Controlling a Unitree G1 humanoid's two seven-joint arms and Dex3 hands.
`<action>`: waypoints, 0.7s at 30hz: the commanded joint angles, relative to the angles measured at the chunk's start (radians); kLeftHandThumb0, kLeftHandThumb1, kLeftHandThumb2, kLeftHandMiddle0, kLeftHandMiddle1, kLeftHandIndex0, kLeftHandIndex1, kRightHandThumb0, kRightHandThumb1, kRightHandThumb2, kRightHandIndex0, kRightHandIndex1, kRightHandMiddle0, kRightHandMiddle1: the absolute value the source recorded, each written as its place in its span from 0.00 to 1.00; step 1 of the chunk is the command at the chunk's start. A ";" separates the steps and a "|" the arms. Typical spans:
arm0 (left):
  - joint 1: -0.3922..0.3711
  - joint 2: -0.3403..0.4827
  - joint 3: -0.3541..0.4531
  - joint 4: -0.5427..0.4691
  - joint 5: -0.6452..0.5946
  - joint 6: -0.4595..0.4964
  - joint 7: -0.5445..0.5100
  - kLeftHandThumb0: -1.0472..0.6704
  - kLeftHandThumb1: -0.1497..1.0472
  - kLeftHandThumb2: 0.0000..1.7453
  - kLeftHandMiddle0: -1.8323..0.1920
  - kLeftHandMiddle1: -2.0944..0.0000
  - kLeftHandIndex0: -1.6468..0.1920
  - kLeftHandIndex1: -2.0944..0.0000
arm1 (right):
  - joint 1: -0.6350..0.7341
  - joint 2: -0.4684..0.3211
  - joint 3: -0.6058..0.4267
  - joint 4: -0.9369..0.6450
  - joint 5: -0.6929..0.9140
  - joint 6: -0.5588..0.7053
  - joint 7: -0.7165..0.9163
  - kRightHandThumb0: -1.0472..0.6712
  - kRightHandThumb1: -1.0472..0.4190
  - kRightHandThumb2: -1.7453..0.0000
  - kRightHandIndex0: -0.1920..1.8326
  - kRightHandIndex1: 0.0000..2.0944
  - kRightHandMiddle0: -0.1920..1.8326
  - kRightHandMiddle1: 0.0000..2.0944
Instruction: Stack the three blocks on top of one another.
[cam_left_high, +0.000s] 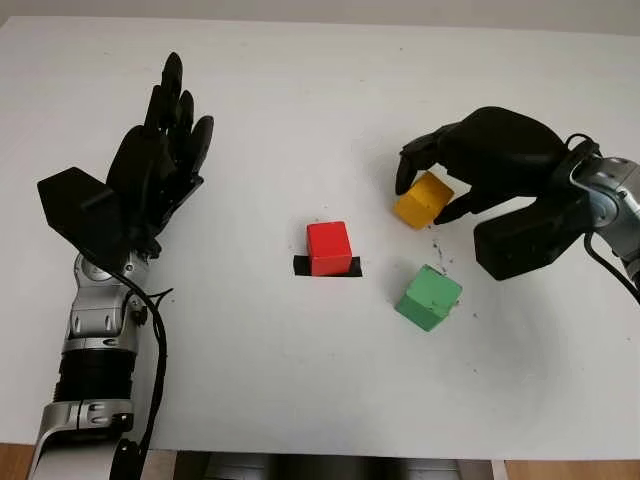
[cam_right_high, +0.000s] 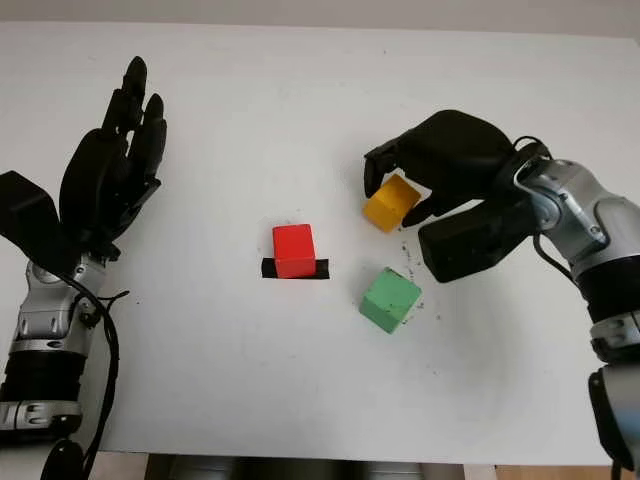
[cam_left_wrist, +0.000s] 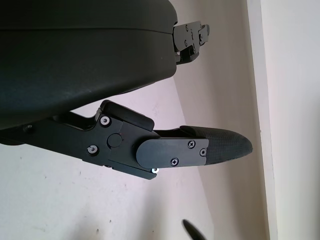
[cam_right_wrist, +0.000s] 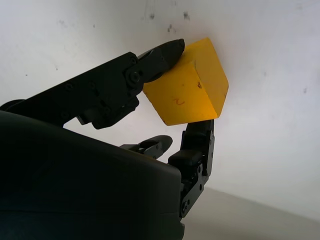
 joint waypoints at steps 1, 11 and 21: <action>-0.006 -0.003 -0.004 -0.013 0.003 0.006 0.006 0.15 1.00 0.22 0.99 0.97 0.99 0.98 | -0.012 -0.009 -0.028 -0.051 0.031 0.024 0.025 0.46 0.09 0.97 0.32 0.01 0.35 0.52; 0.000 -0.003 -0.020 -0.044 0.017 0.032 0.032 0.15 1.00 0.22 0.98 0.97 0.99 0.97 | -0.043 0.009 -0.058 -0.203 0.156 0.098 0.190 0.42 0.11 0.97 0.32 0.02 0.37 0.55; 0.010 -0.009 -0.021 -0.056 0.008 0.035 0.026 0.15 1.00 0.29 0.99 0.98 1.00 0.98 | -0.116 0.082 -0.011 -0.320 0.230 0.149 0.387 0.41 0.09 0.97 0.31 0.02 0.34 0.61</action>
